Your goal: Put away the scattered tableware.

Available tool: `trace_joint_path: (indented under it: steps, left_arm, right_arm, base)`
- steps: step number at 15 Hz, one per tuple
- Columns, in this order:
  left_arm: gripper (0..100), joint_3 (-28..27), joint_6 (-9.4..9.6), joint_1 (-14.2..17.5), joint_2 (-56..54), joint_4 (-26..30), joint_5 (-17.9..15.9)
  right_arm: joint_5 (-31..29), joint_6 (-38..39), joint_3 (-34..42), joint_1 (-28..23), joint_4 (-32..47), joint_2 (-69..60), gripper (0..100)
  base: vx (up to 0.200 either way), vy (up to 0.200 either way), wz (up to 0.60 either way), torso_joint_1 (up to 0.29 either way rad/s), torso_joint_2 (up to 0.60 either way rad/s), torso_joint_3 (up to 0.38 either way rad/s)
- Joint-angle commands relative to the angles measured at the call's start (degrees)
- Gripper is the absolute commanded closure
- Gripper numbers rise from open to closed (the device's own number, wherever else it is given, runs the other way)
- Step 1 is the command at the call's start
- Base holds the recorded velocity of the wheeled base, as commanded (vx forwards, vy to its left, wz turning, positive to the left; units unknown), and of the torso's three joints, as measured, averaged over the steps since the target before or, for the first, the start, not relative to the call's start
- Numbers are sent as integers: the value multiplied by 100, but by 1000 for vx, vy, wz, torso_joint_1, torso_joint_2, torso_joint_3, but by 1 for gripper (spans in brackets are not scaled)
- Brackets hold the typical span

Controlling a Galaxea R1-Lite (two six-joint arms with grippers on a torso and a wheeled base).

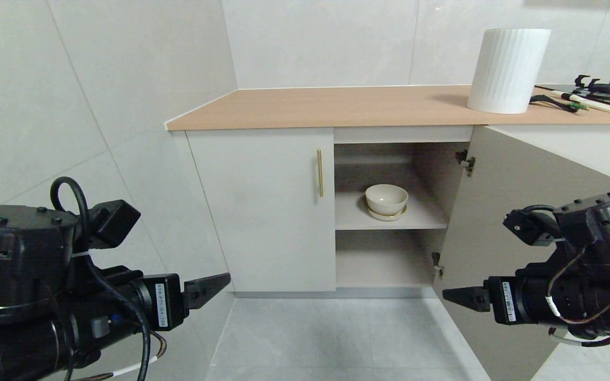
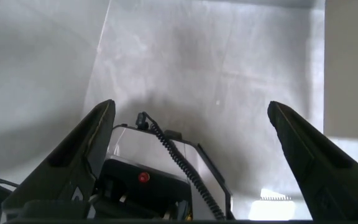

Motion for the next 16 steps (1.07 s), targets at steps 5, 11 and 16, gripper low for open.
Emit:
trace_joint_path:
  steps: [5, 11, 16]
  left_arm:
    - [0, 15, -1, -2, 35, -3, -5]
    - [0, 24, 8, -2, 97, -21, 4]
    - [0, 42, 96, -2, 123, -21, 31]
  right_arm:
    - [-158, 12, 148, -27, 16, -332, 0]
    - [-158, 12, 350, -18, 25, -393, 0]
    - [-158, 3, 482, -18, 34, -428, 0]
  base:
    - [0, 0, 0, 0, 0, 0]
    - [0, 0, 0, 0, 0, 0]
    - [0, -80, 0, 1, 1, 1]
